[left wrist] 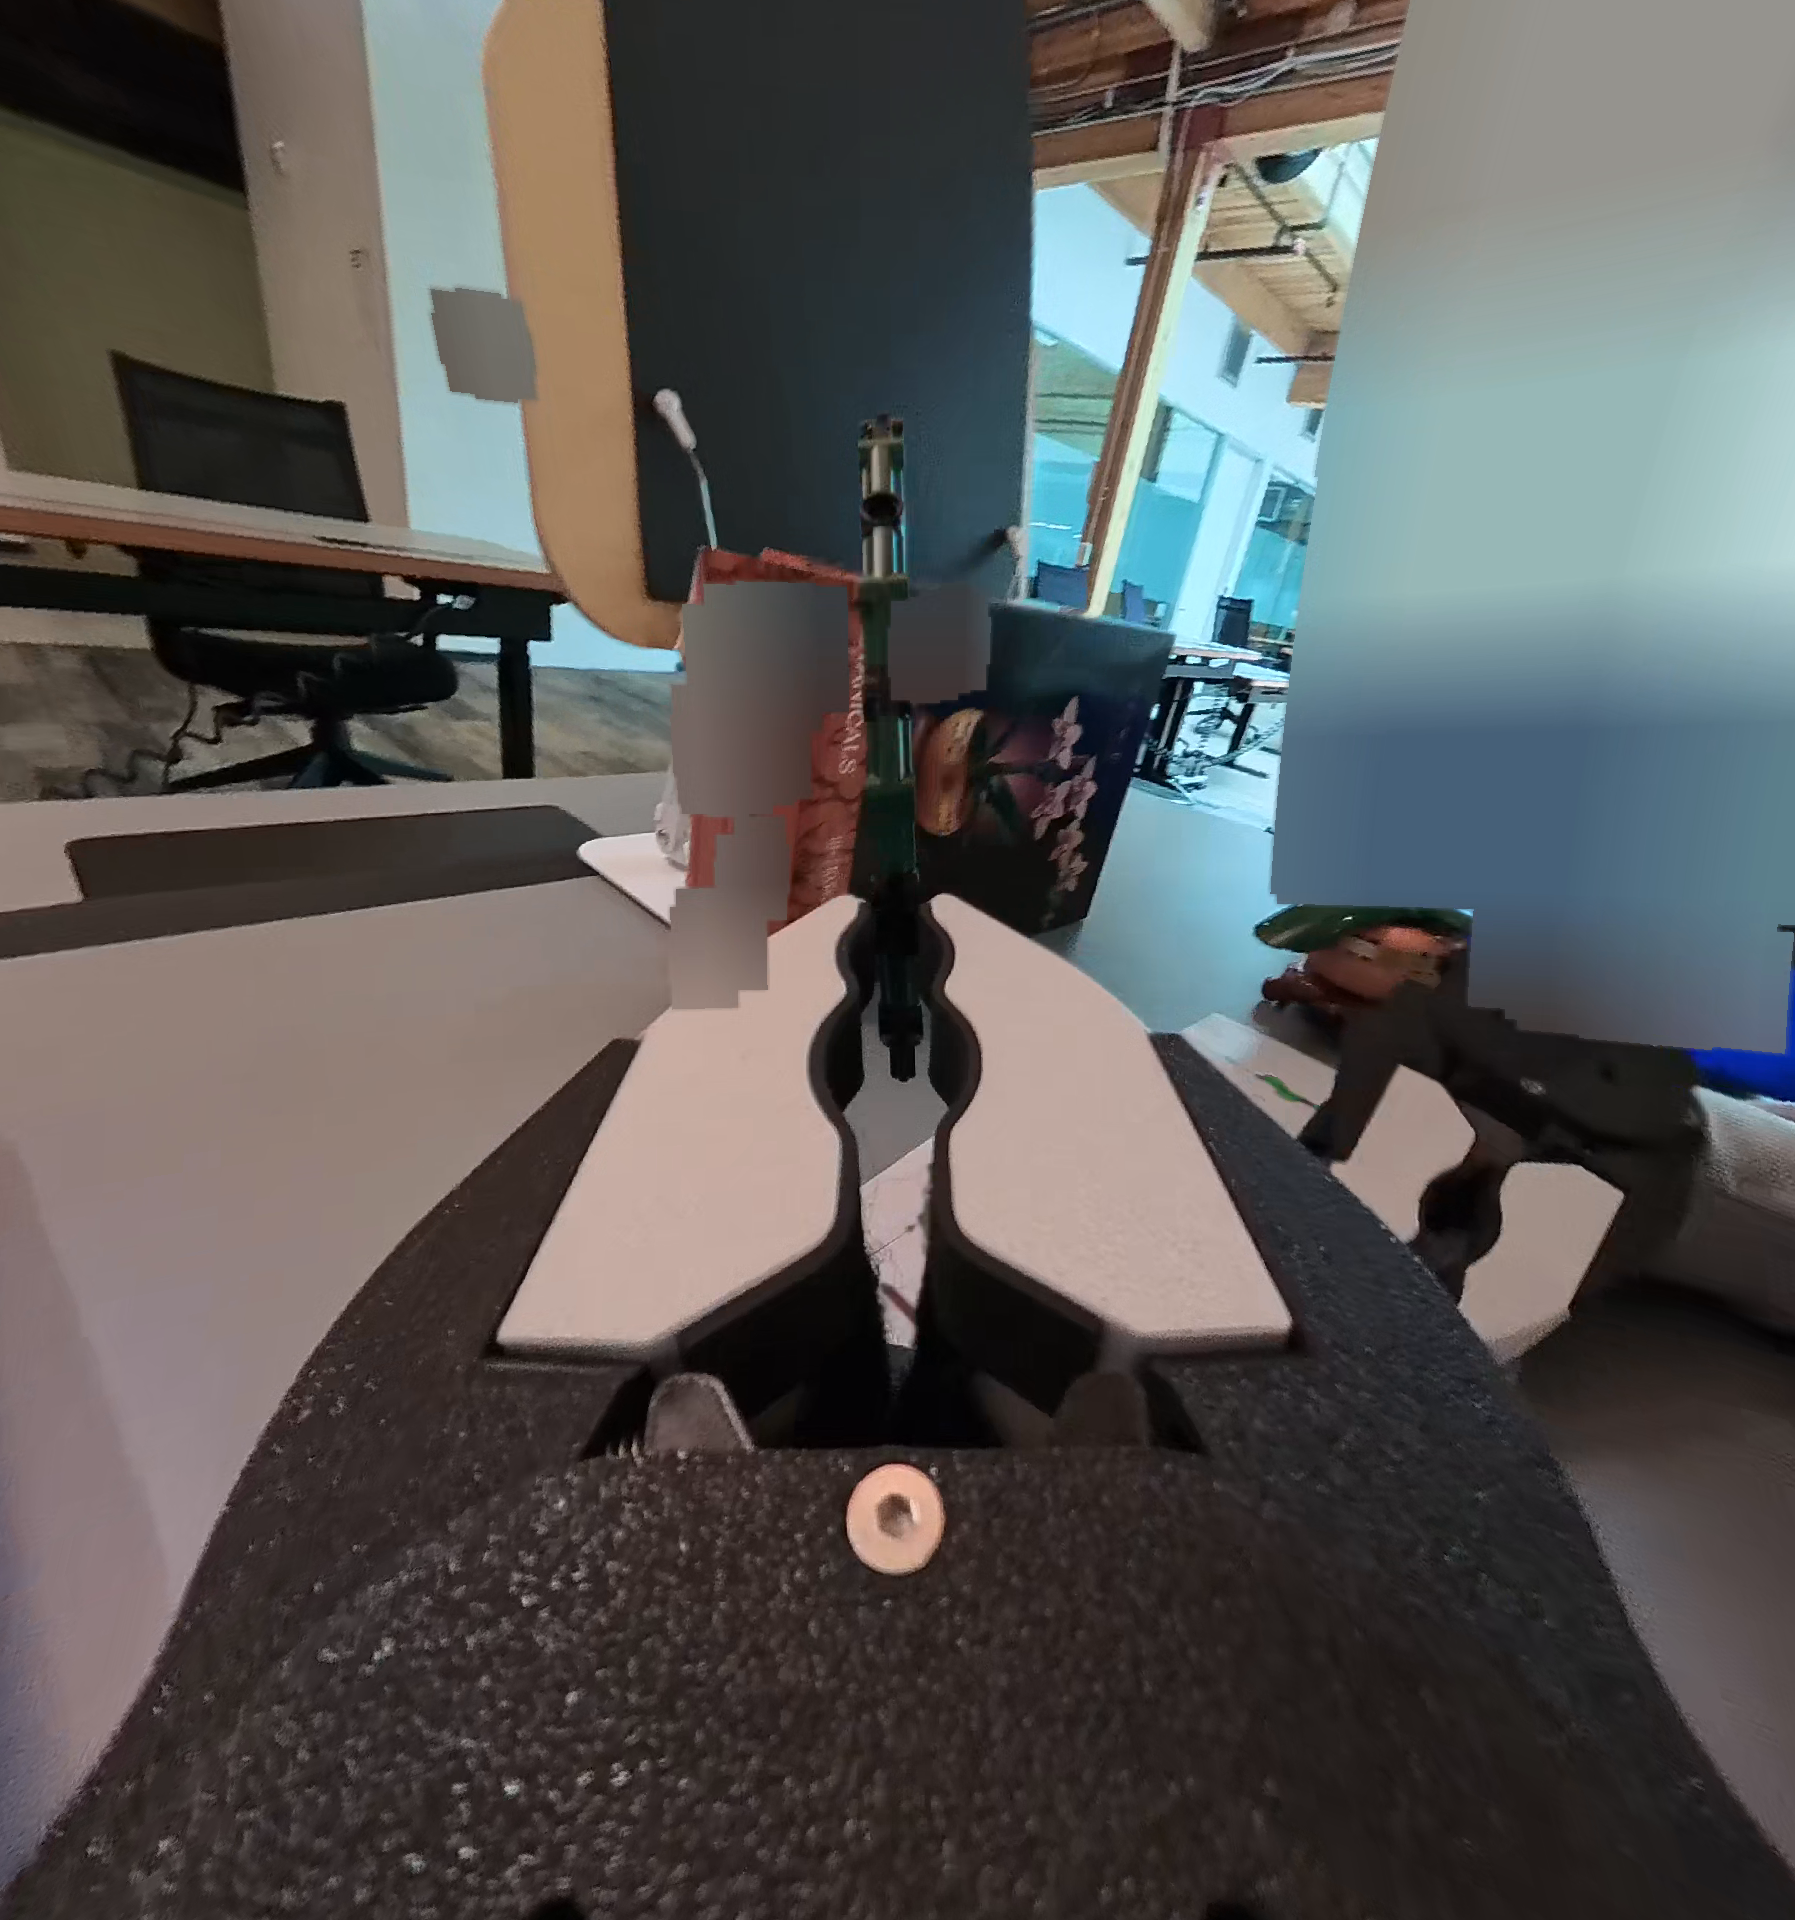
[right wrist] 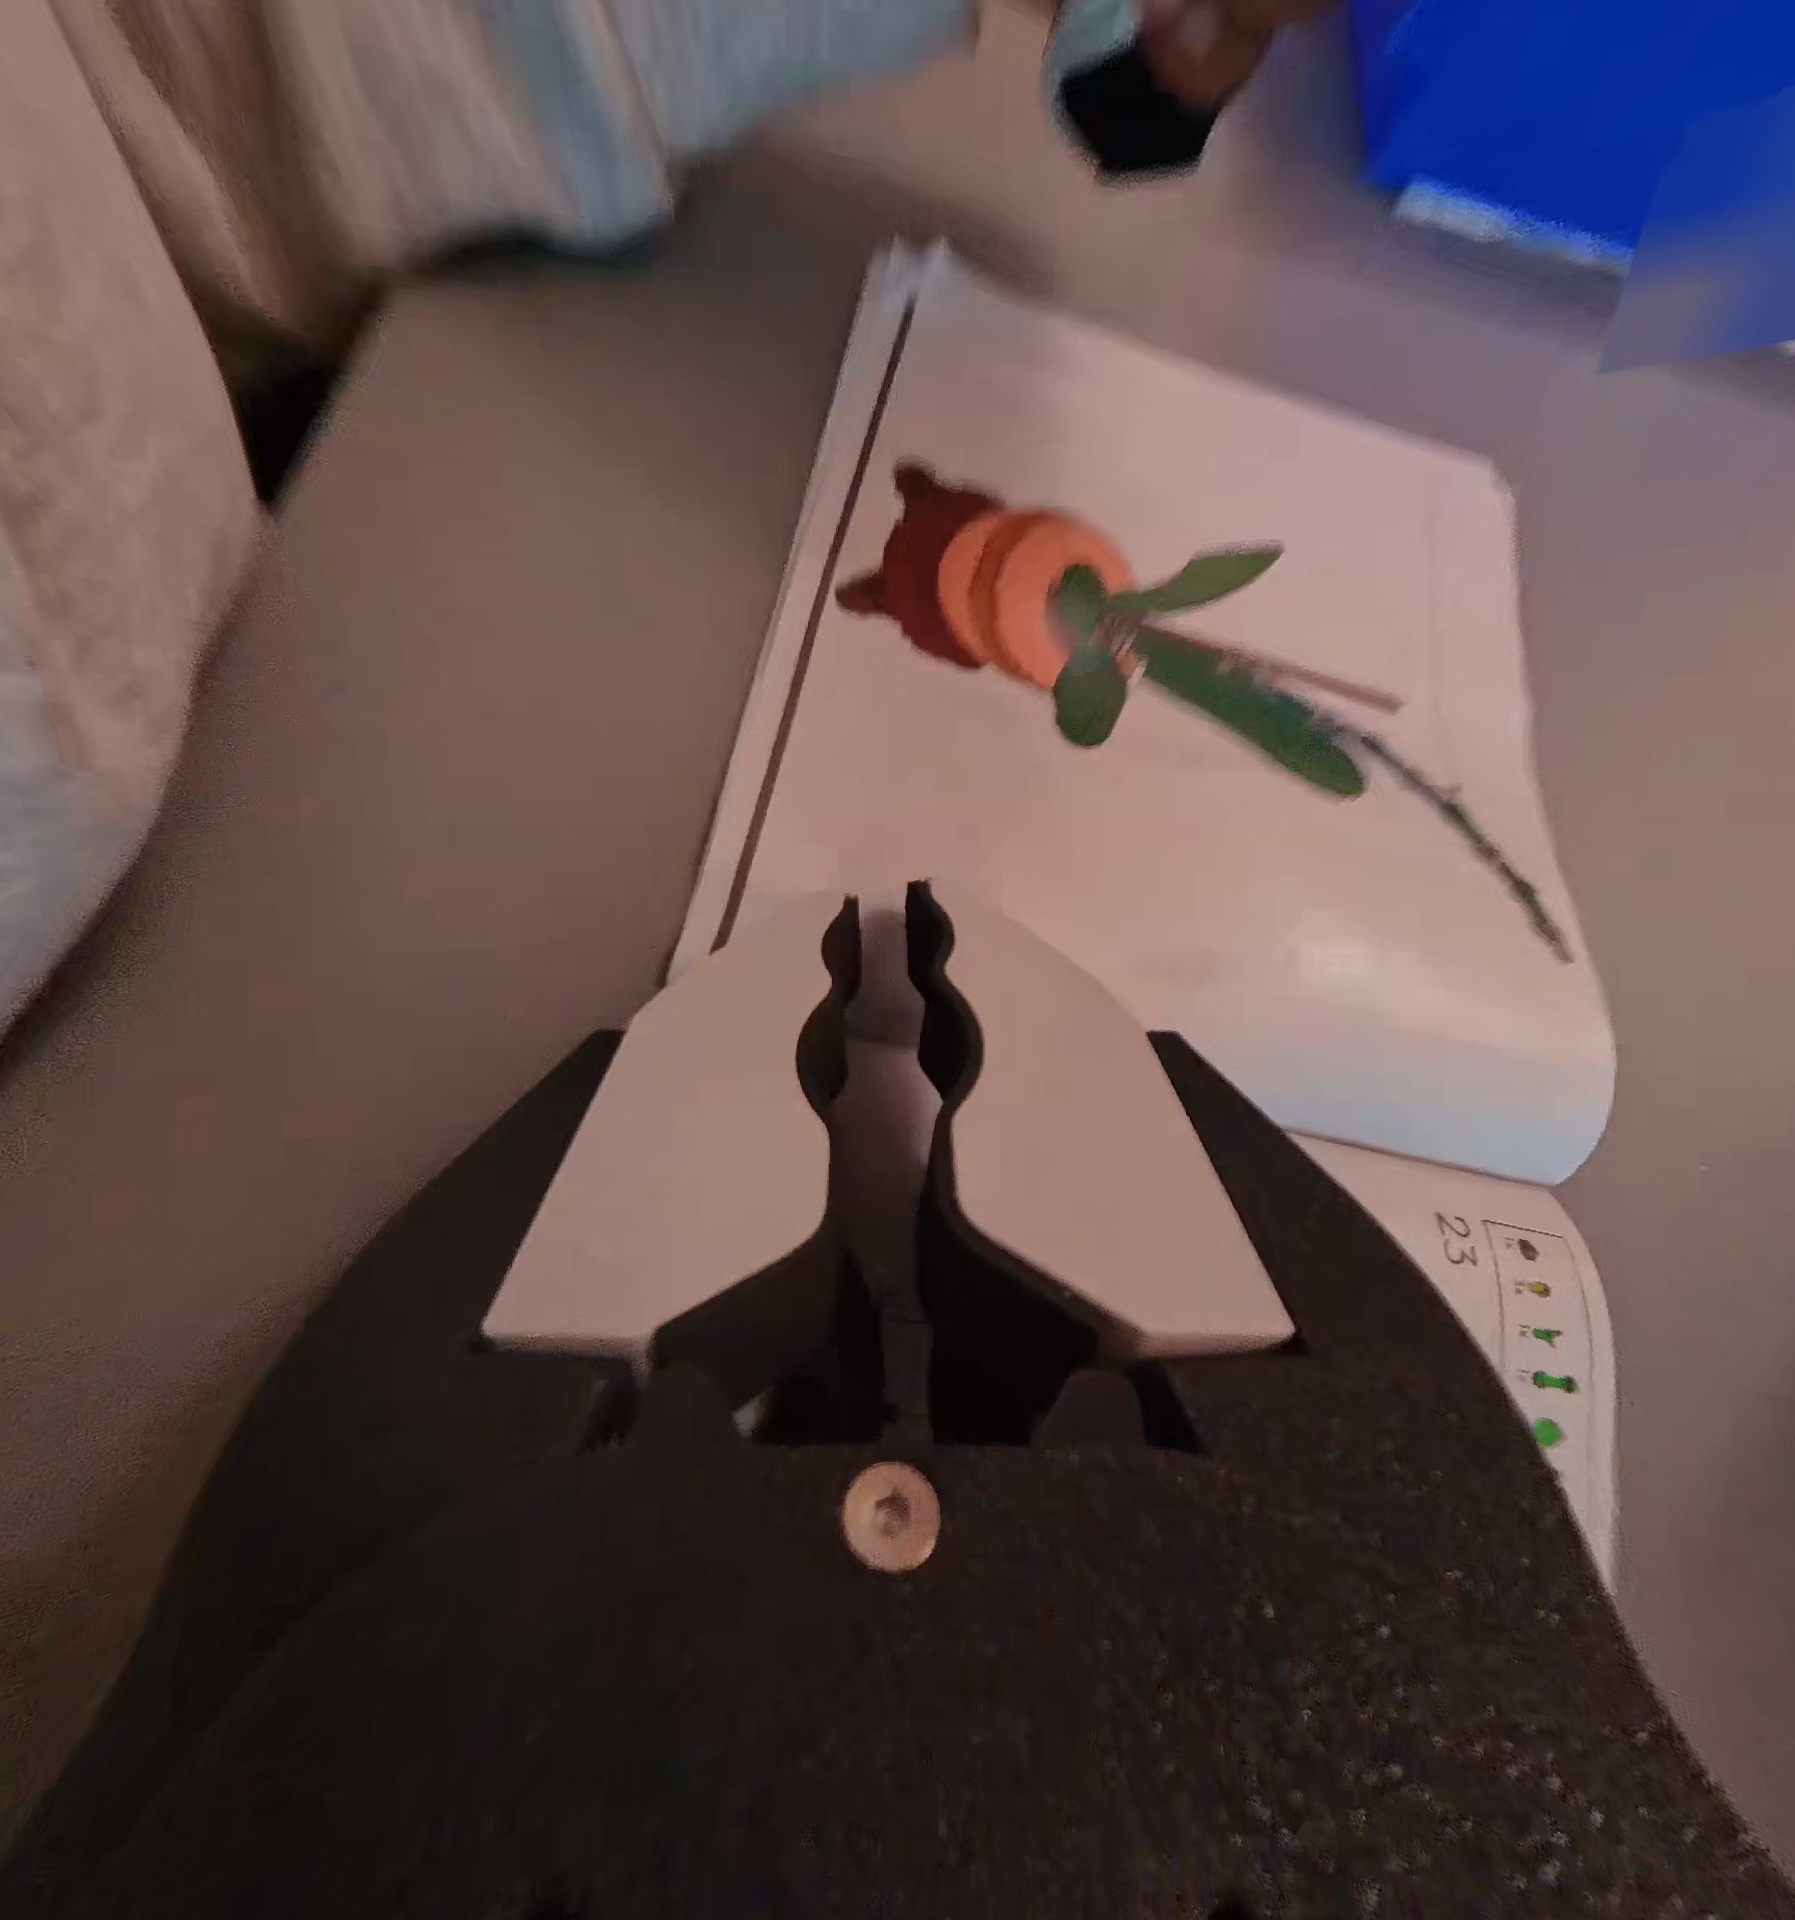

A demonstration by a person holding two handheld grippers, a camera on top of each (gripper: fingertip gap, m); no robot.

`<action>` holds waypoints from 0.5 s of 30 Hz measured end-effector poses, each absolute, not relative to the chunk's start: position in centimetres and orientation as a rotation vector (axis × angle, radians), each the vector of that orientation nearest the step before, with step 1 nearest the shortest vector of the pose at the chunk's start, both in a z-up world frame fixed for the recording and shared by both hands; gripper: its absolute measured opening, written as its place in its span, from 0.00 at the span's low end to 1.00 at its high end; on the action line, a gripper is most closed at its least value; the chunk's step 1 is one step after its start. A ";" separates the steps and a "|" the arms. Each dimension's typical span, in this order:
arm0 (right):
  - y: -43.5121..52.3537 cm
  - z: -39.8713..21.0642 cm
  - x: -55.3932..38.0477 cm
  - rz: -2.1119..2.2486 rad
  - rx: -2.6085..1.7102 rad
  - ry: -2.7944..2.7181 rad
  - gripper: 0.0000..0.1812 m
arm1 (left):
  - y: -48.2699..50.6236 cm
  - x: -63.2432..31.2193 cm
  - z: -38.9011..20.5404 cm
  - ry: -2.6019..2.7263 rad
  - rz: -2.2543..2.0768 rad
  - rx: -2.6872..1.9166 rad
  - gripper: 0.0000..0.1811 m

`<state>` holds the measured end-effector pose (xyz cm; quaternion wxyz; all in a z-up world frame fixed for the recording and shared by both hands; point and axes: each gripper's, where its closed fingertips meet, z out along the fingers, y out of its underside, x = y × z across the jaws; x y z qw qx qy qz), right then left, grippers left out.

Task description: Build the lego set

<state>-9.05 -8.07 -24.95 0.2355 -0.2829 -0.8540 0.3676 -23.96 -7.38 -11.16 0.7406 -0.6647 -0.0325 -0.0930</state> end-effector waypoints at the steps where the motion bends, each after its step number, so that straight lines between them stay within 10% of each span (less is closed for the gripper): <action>1: -8.4 -25.1 -9.0 0.990 -0.745 -2.356 0.02 | -7.4 -24.2 -11.3 -0.081 -0.194 -1.465 0.03; 15: -8.4 -25.2 -9.1 0.988 -0.743 -2.358 0.02 | -7.0 -24.7 -12.3 -0.088 -0.159 -1.511 0.03</action>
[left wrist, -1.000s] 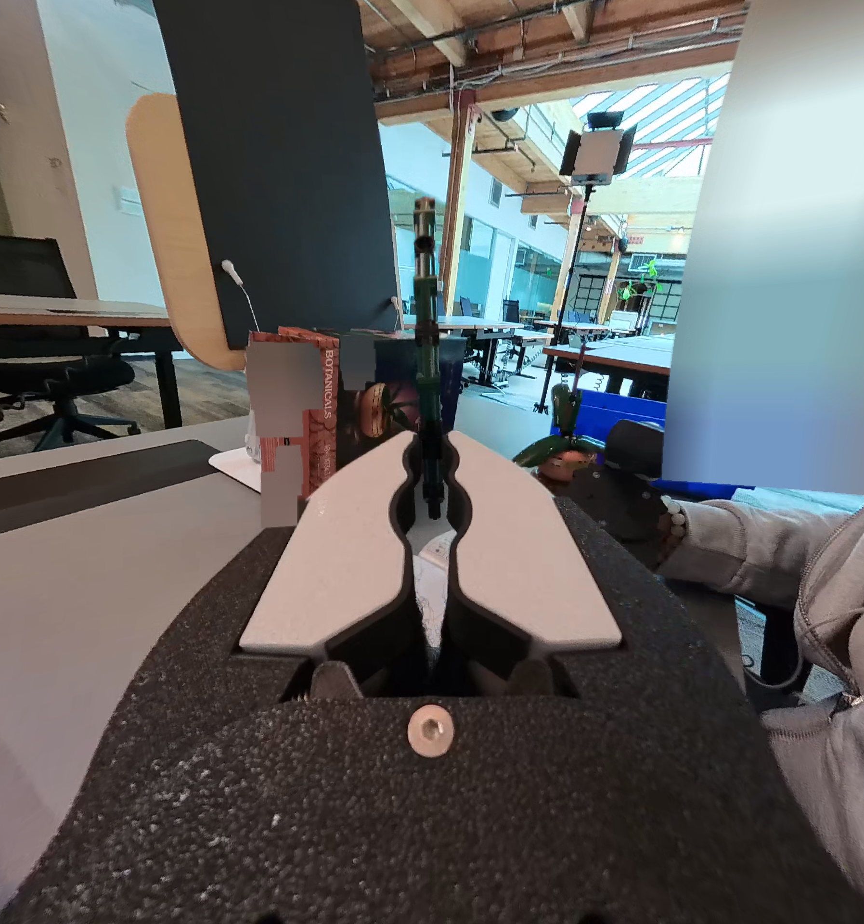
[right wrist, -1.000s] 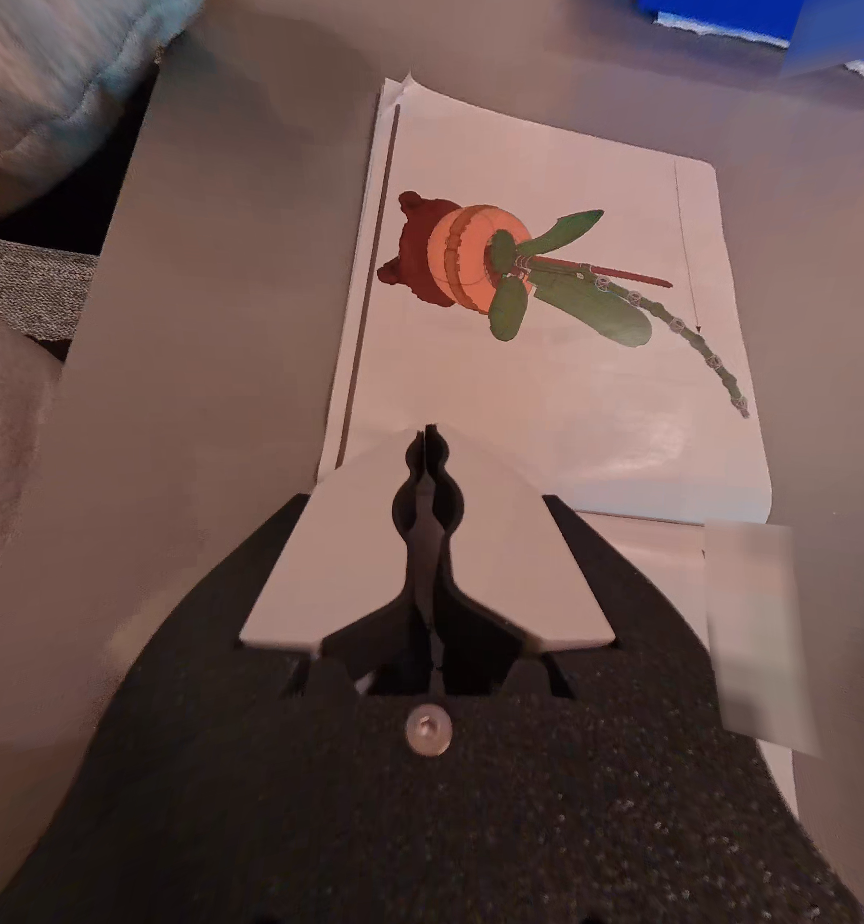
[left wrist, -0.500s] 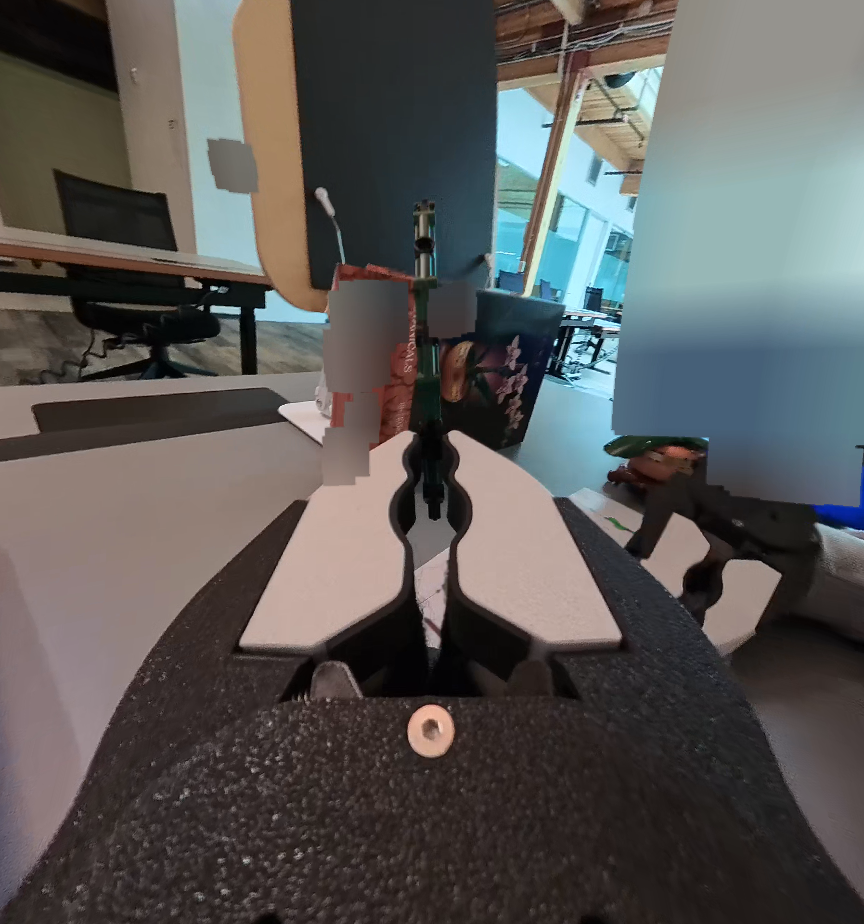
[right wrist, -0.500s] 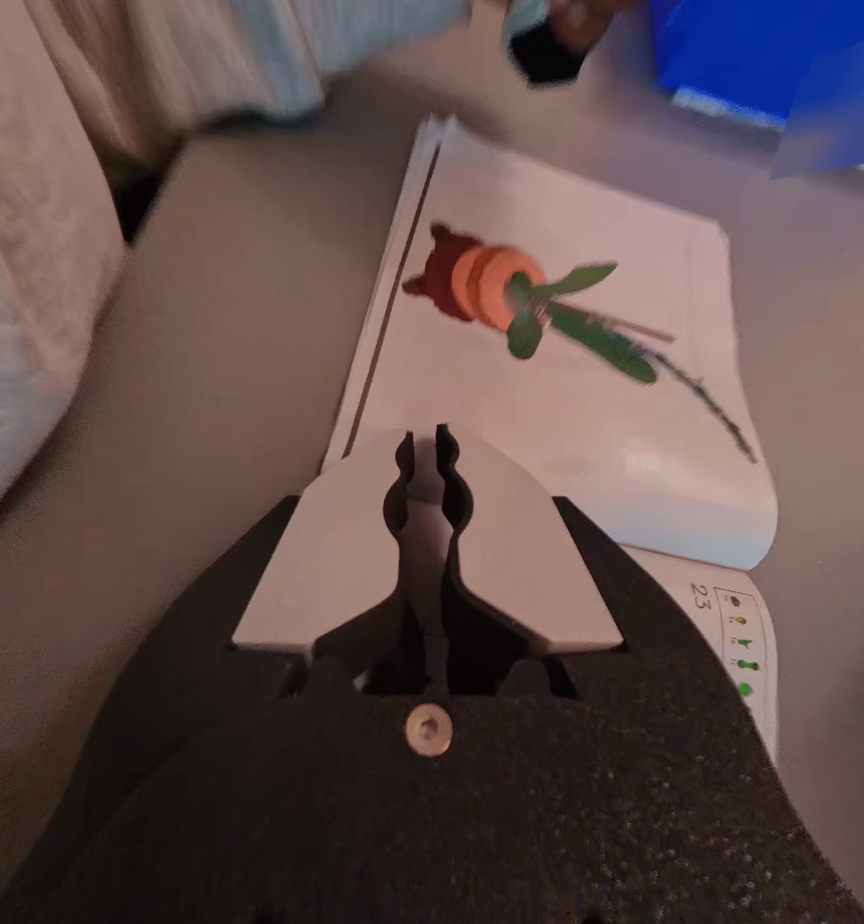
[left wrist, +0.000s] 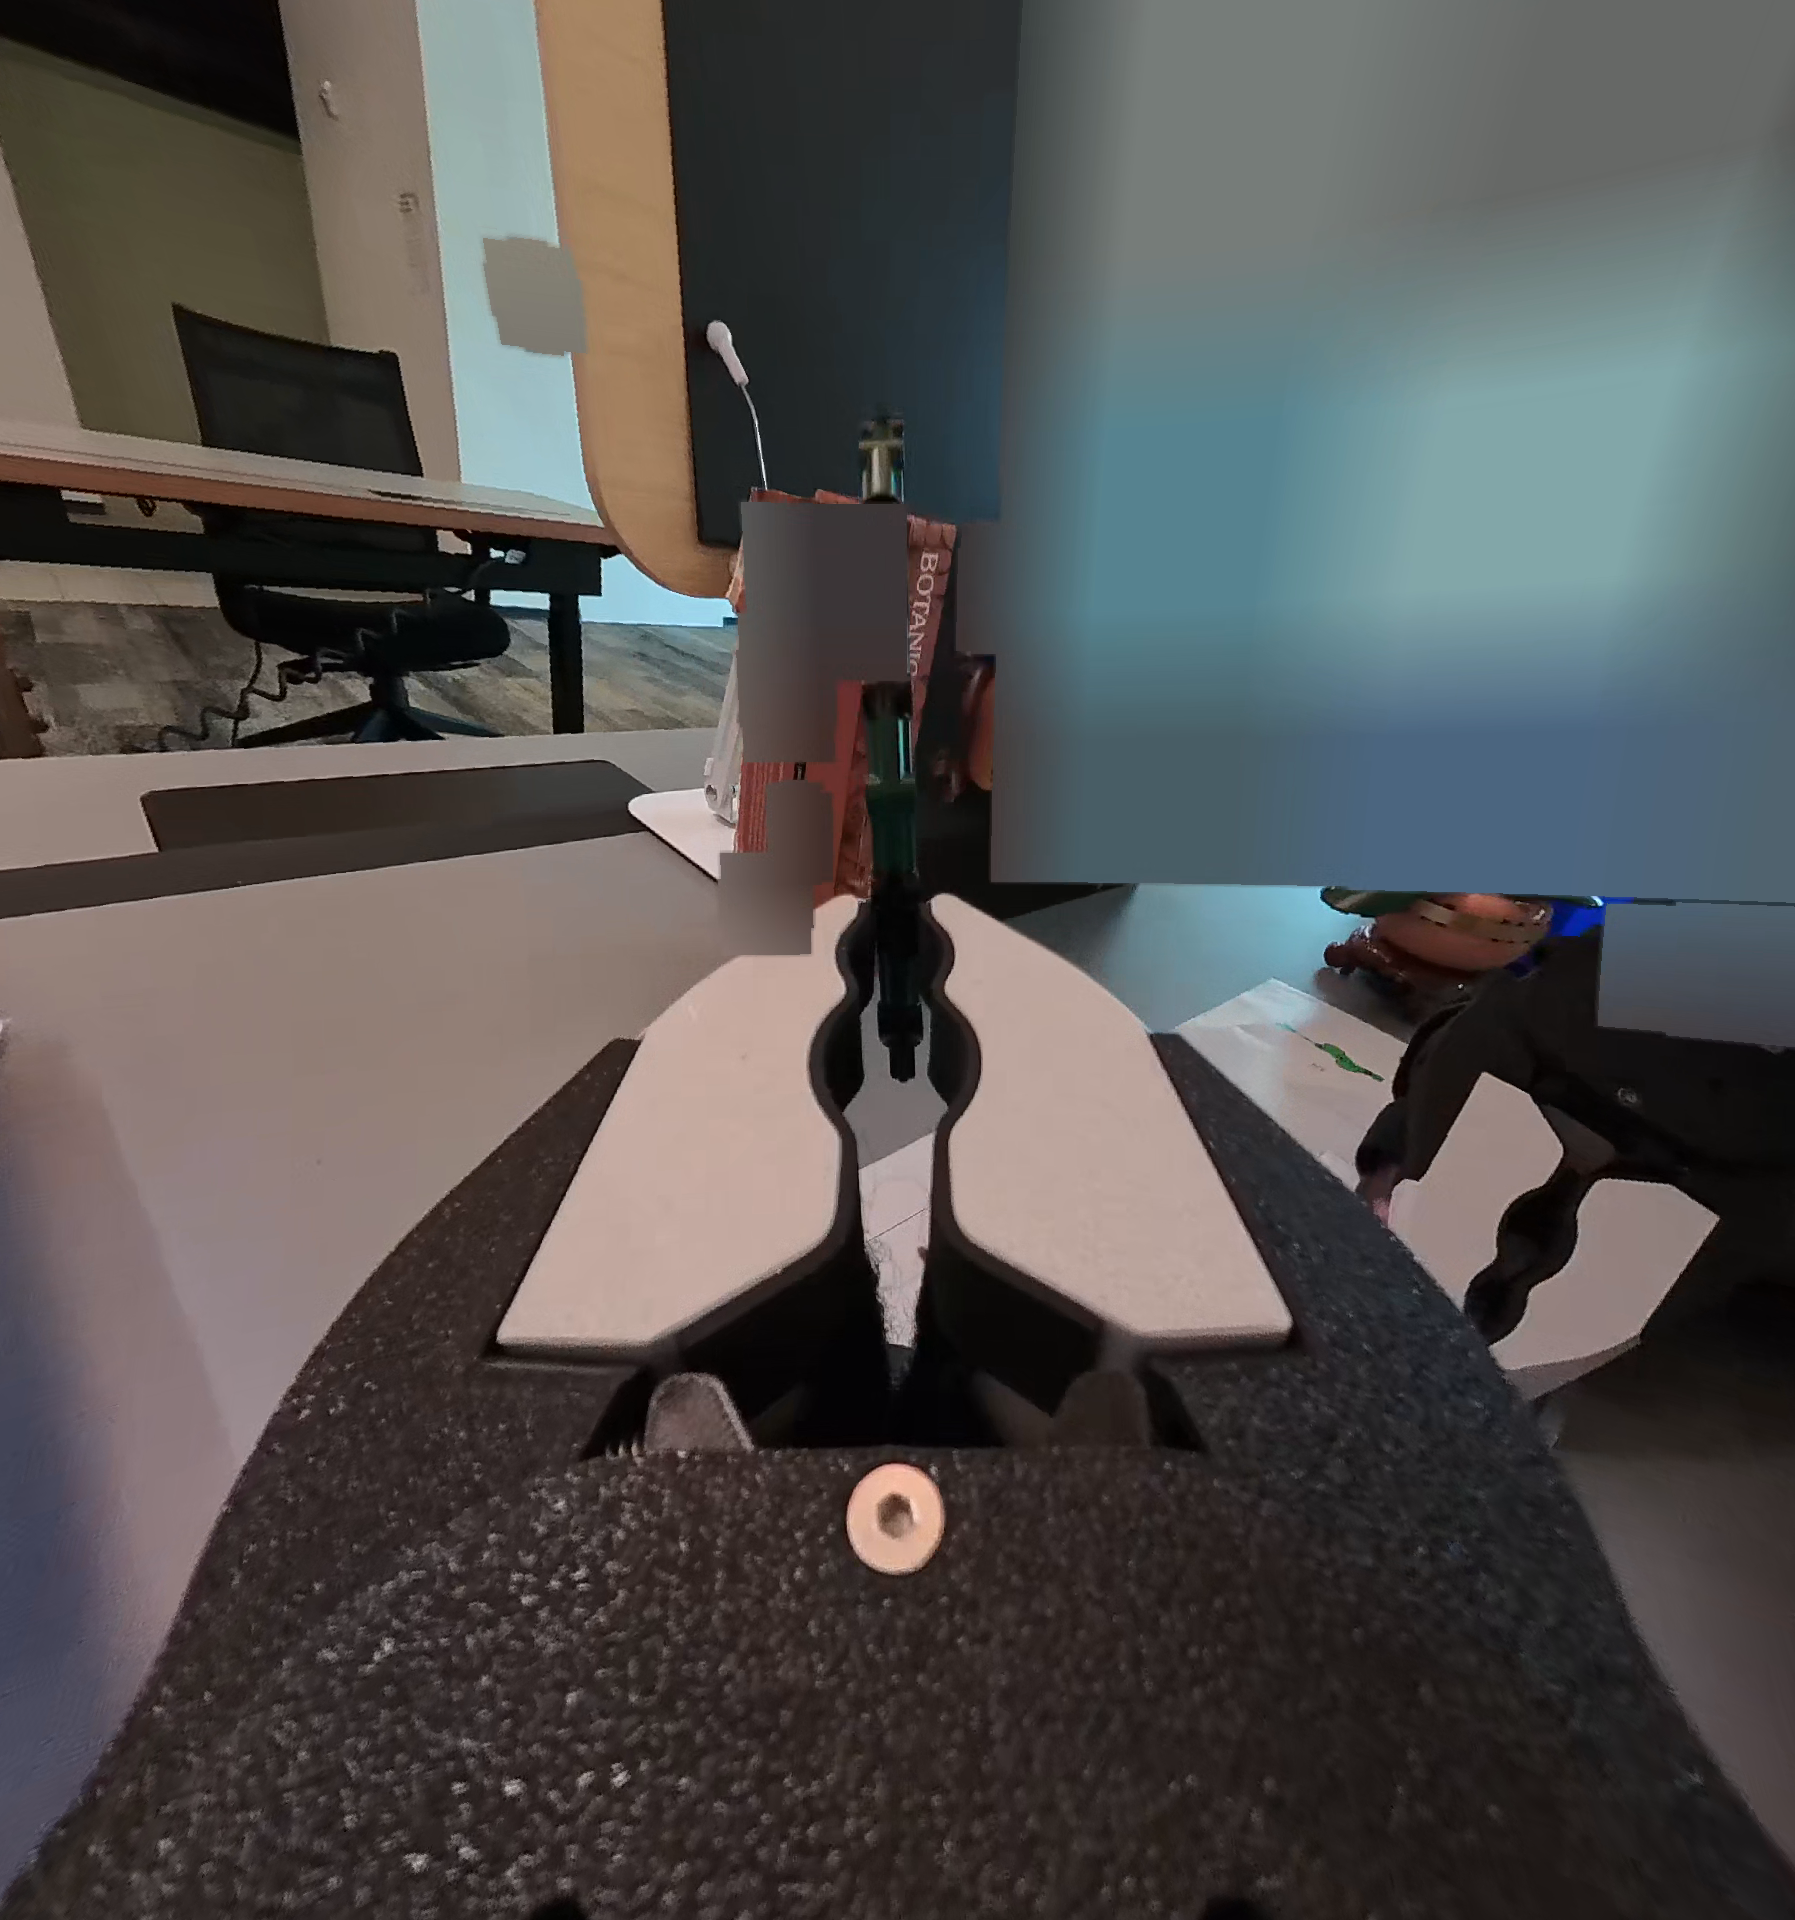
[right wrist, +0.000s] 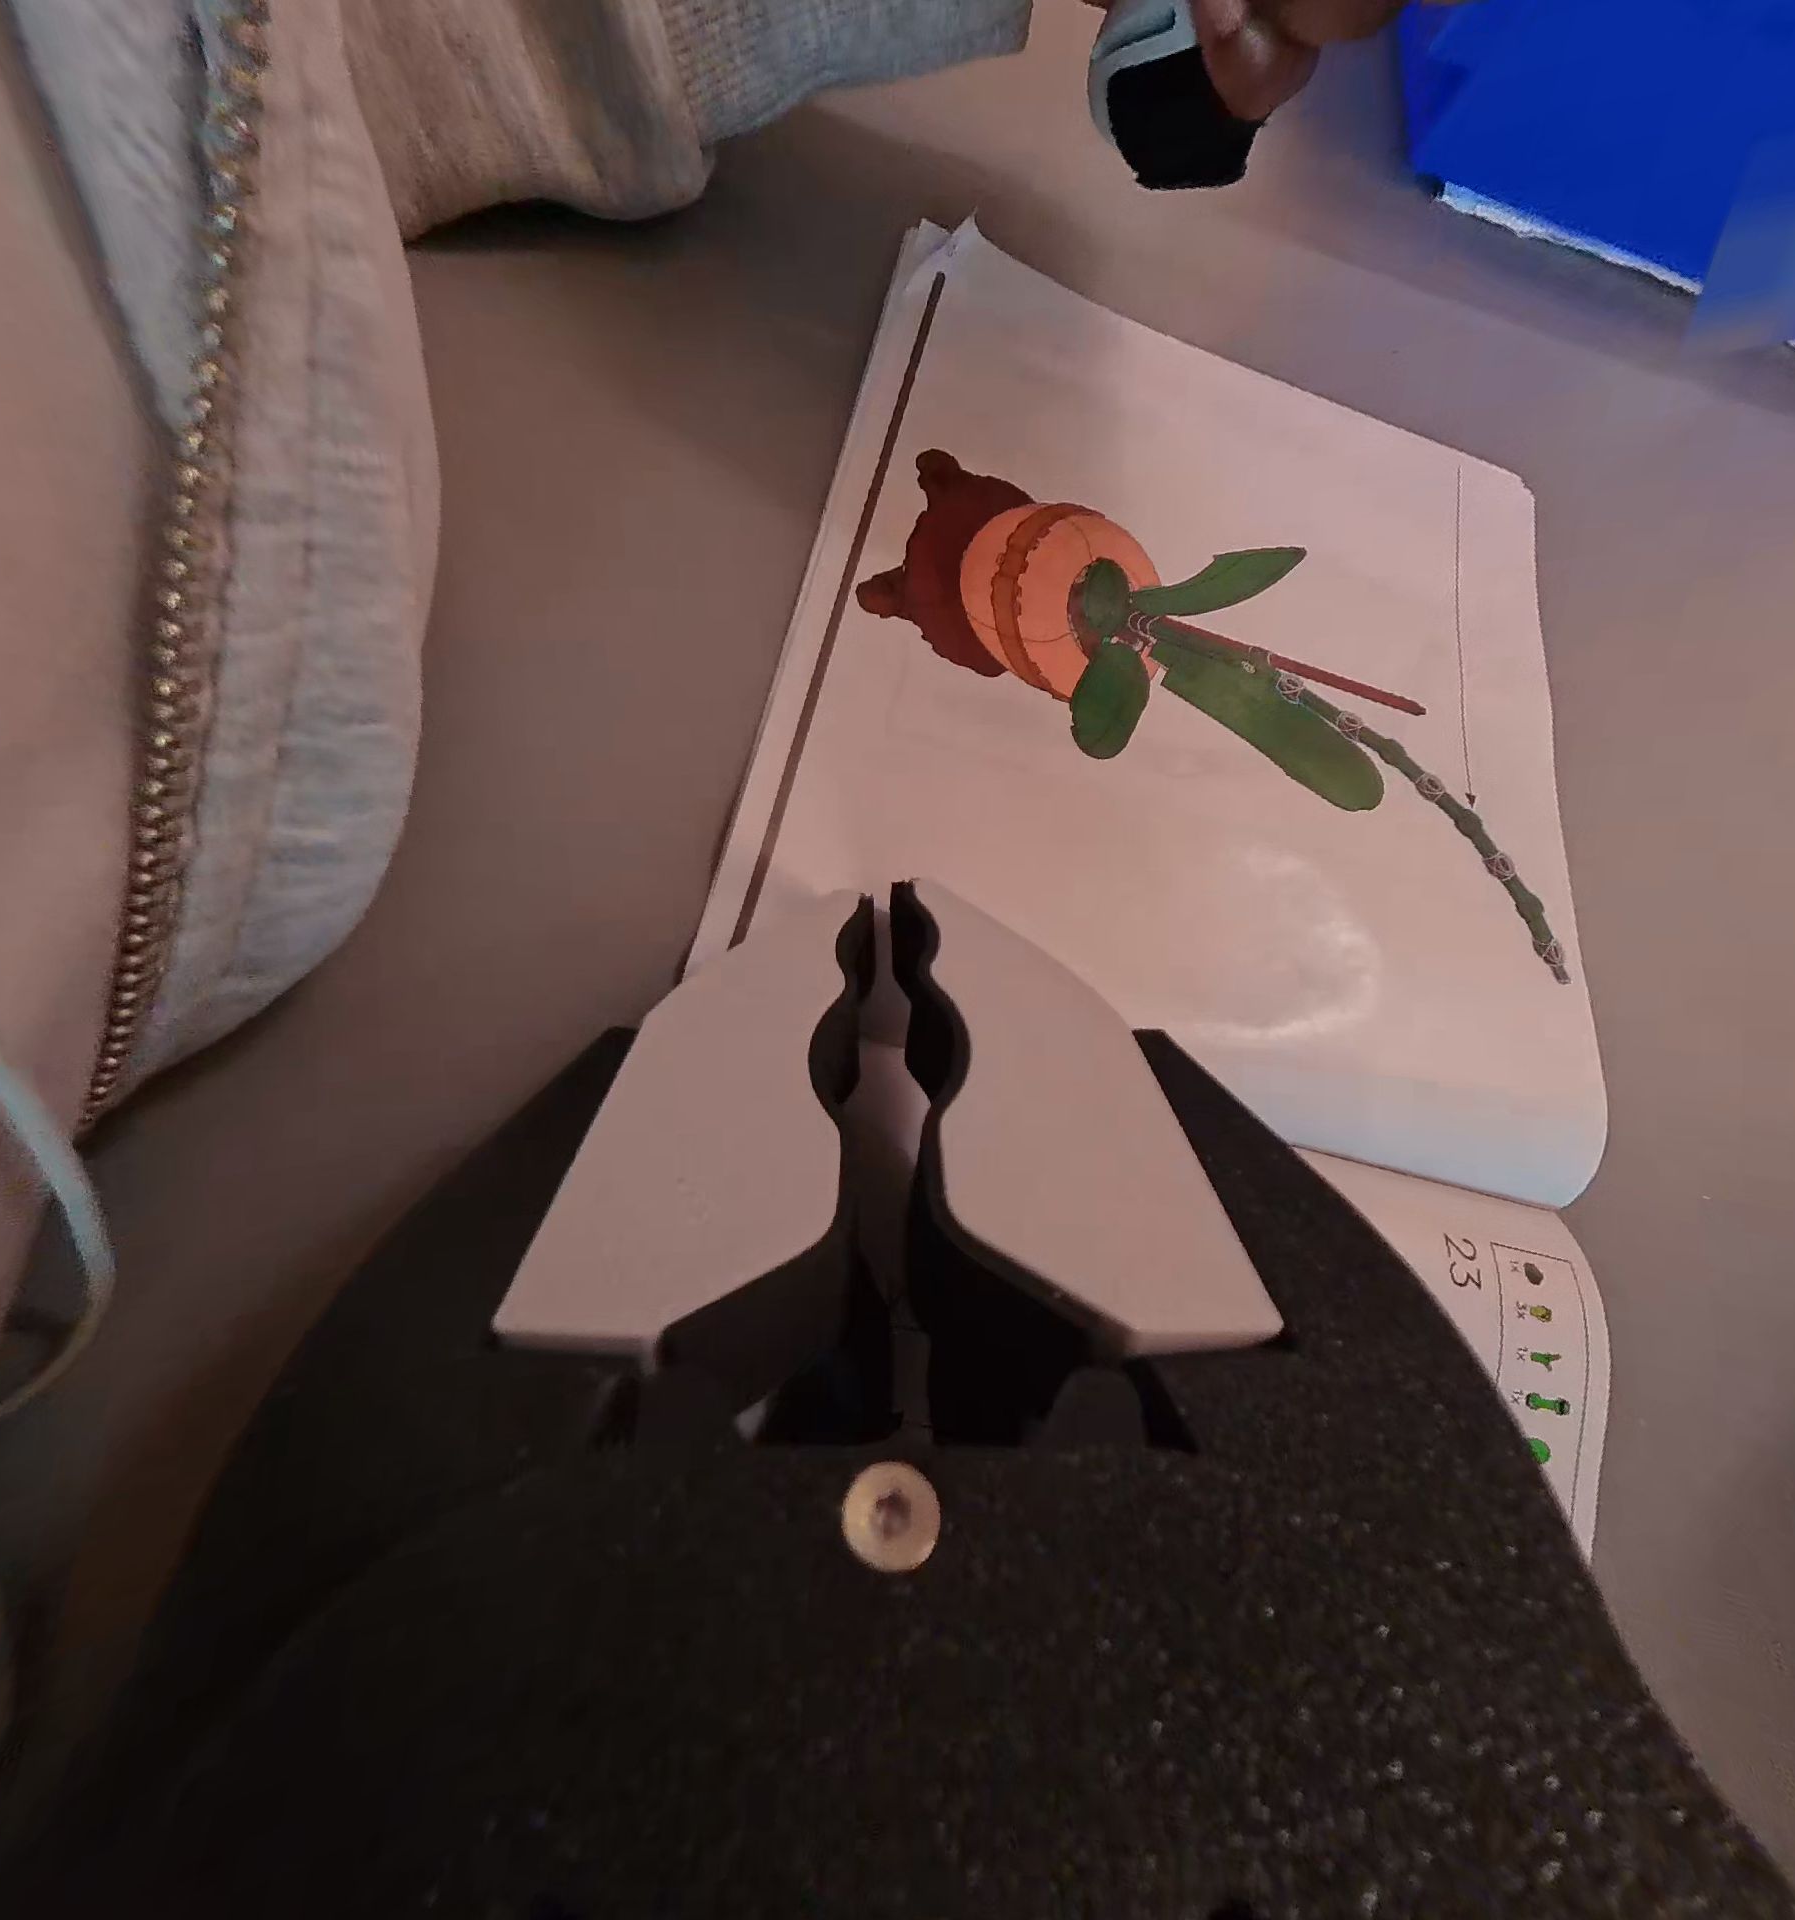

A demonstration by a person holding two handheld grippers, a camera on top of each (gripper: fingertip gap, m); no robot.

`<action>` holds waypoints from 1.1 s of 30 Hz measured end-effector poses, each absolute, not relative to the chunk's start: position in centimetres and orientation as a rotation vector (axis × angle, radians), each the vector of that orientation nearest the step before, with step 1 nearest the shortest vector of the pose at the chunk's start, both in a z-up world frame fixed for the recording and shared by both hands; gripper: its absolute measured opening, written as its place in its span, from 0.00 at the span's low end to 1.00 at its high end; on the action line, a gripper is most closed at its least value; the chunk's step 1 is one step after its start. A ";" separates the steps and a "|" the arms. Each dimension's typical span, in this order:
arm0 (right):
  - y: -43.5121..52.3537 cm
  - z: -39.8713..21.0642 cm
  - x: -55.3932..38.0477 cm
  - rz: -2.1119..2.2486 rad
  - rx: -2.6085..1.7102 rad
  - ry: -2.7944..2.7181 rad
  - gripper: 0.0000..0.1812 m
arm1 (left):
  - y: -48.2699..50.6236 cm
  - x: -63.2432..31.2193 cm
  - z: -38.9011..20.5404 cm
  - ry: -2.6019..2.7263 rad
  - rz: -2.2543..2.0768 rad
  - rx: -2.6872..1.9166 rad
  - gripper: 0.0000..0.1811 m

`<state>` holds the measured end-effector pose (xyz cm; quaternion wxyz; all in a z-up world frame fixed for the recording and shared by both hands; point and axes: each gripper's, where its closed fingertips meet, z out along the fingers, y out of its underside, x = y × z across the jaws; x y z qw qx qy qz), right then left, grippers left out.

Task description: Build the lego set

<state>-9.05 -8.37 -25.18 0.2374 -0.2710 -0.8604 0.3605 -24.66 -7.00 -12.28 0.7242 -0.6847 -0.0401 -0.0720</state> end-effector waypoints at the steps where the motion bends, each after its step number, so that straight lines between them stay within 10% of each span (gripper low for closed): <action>1: -8.4 -25.2 -9.1 0.986 -0.741 -2.356 0.02 | -6.9 -24.6 -12.4 -0.087 -0.162 -1.518 0.03; 24: -2.7 -7.1 -10.4 2.030 -1.098 -1.389 0.18 | -3.2 -10.9 -8.6 0.171 -0.885 -1.479 0.03; 33: -3.9 -6.8 -9.0 2.048 -0.983 -1.454 0.04 | -2.8 -6.8 -8.2 0.254 -0.892 -1.494 0.03</action>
